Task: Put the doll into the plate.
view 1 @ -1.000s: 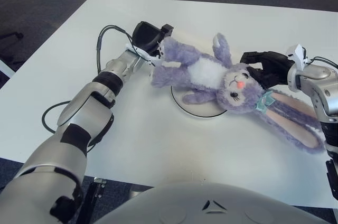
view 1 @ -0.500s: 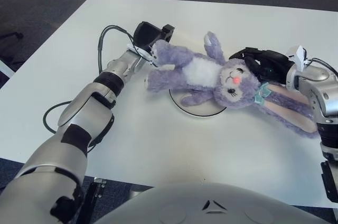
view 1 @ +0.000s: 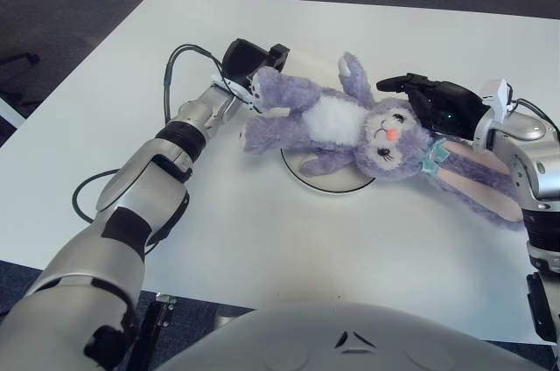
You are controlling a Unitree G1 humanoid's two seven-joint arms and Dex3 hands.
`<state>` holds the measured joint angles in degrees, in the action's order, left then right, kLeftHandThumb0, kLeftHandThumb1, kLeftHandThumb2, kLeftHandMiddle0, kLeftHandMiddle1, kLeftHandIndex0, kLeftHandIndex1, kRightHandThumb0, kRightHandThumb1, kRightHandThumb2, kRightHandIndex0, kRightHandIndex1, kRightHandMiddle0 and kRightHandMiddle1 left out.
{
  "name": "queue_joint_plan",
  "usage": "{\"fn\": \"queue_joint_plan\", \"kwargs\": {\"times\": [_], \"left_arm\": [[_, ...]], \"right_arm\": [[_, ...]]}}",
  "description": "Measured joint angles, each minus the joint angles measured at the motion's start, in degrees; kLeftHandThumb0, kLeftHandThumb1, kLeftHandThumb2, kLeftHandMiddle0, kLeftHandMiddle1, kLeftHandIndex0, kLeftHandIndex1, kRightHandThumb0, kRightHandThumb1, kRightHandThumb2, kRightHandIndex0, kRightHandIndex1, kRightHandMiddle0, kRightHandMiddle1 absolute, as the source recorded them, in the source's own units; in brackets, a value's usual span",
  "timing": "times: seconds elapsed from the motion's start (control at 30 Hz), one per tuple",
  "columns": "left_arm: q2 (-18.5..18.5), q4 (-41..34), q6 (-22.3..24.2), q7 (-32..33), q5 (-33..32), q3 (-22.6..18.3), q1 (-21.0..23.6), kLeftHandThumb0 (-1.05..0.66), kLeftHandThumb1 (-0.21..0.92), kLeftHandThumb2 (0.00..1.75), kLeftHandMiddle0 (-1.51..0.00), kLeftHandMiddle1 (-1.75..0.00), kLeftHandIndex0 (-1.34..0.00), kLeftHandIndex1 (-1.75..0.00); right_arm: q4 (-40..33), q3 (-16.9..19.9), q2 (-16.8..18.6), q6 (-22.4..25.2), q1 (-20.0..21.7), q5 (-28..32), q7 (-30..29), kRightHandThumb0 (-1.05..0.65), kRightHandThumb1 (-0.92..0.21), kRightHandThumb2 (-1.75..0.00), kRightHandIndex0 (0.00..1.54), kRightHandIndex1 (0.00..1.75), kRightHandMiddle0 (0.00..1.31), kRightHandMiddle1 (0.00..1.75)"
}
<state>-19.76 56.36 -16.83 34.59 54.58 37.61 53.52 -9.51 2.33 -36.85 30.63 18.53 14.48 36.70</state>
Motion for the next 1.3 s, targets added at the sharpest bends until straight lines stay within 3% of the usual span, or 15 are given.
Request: {"fn": "queue_joint_plan", "kwargs": {"times": [0.37, 0.57, 0.9, 1.07, 1.3], "left_arm": [[0.59, -0.06, -0.01, -0.48, 0.01, 0.05, -0.03, -0.50, 0.27, 1.37, -1.18, -1.75, -0.65, -1.75], [0.68, -0.05, 0.03, -0.48, 0.09, 0.19, -0.04, -0.50, 0.28, 1.37, -1.18, -1.75, -0.65, -1.75], [0.94, 0.39, 0.12, -0.28, 0.06, 0.48, -0.04, -0.50, 0.27, 1.37, -1.19, -1.75, -0.65, -1.75], [1.33, 0.68, -0.57, -0.07, -0.15, 0.50, -0.04, -0.50, 0.27, 1.37, -1.20, -1.75, -0.65, -1.75], [1.39, 0.63, -2.86, -1.89, -3.30, -1.21, -0.30, -0.50, 0.27, 1.37, -1.21, -1.75, -0.65, -1.75]], "right_arm": [[-0.09, 0.26, 0.03, -10.54, -0.47, -4.31, -1.25, -1.01, -0.92, -0.98, 0.00, 0.00, 0.00, 0.22], [0.23, 1.21, 0.03, -12.33, 0.09, -4.52, -1.43, -1.04, -0.92, -0.98, 0.00, 0.00, 0.00, 0.27], [3.55, 5.24, 0.10, -14.16, 5.10, -4.50, -4.12, -0.99, -0.92, -0.95, 0.01, 0.01, 0.00, 0.30], [7.41, 5.70, -1.43, -23.10, 6.62, -9.65, -6.63, -0.95, -0.92, -0.95, 0.03, 0.02, 0.00, 0.33], [12.63, 3.35, -4.86, -36.78, 6.85, -25.98, -17.11, -0.94, -0.92, -0.94, 0.05, 0.04, 0.00, 0.38]]}}
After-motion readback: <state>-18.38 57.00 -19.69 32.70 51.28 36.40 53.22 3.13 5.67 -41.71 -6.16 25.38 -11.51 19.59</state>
